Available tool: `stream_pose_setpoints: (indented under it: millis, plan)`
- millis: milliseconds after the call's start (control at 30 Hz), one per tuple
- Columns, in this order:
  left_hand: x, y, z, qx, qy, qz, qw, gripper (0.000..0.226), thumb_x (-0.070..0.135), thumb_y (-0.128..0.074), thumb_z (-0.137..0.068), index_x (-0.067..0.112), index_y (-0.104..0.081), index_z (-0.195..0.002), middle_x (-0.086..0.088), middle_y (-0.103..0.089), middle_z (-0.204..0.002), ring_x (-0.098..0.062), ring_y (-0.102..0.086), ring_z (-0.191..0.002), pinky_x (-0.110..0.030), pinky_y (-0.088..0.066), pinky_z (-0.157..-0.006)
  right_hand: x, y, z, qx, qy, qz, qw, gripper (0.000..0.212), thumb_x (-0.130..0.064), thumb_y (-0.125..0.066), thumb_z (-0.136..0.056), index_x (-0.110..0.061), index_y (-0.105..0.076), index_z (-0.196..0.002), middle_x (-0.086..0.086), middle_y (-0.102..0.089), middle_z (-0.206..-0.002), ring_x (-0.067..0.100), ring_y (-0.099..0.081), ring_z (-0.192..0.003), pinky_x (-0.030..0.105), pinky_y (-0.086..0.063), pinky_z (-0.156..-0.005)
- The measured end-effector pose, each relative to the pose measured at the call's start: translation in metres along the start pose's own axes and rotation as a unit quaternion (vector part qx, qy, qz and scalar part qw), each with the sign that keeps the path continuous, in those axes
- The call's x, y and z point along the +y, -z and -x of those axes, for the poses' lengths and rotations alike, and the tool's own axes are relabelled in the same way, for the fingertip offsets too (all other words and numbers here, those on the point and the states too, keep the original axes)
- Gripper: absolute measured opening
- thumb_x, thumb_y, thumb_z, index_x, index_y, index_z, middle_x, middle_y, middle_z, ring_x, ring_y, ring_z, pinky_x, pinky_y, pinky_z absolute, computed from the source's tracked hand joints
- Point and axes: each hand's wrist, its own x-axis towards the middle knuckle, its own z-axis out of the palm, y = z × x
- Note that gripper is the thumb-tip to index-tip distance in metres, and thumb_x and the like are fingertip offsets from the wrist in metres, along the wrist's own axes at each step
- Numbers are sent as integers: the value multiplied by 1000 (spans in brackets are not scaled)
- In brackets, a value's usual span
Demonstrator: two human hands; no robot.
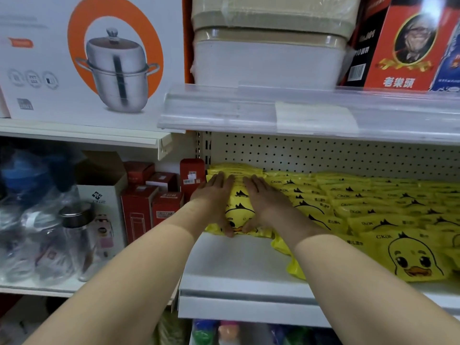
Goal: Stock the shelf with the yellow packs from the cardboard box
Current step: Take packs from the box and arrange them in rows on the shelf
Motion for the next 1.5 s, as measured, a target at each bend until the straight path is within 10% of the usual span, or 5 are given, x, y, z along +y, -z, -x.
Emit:
stream_pose_setpoints:
  millis: [633, 867, 1000, 1133, 1500]
  plan:
    - [-3, -6, -8, 32, -8, 1, 999, 150, 58, -90, -43, 22, 3, -154, -8, 0, -162, -27, -7, -150, -46, -27, -115, 1, -2, -6, 3, -8, 11, 1000, 136, -51, -87, -63, -18, 5, -157, 6, 7, -166, 23, 2, -153, 40, -11, -123]
    - [-10, -20, 14, 109, -33, 30, 993, 154, 73, -81, -43, 19, 10, -154, -9, 6, -163, -27, 7, -150, -51, -3, -121, -1, -2, 19, 42, 5, -22, 999, 138, -62, -84, -59, -21, 5, -157, 4, 2, -166, 22, 1, -153, 46, -7, -123]
    - [-27, -41, 44, 266, -36, 304, 914, 116, 69, -76, -55, 27, -28, -152, -8, -31, -155, -26, -23, -144, -46, -23, -118, 19, -1, 50, 159, 0, -173, 972, 102, -65, -76, -69, -30, -29, -153, 4, -35, -156, 24, -24, -146, 40, -21, -118]
    - [-25, -58, 56, 330, -11, 424, 844, 61, 55, -77, -70, 35, -60, -125, 1, -56, -126, -19, -48, -122, -40, -44, -102, 35, -7, 61, 255, -45, -185, 948, 51, -60, -73, -76, -33, -70, -119, -2, -69, -103, 25, -48, -115, 37, -40, -95]
    - [-10, -63, 57, 303, 24, 527, 793, 25, 31, -79, -78, 27, -69, -101, 1, -64, -109, -15, -56, -105, -41, -46, -93, 31, -11, 67, 231, -38, -252, 939, 29, -38, -80, -76, -37, -71, -105, -15, -66, -87, 18, -45, -102, 33, -37, -89]
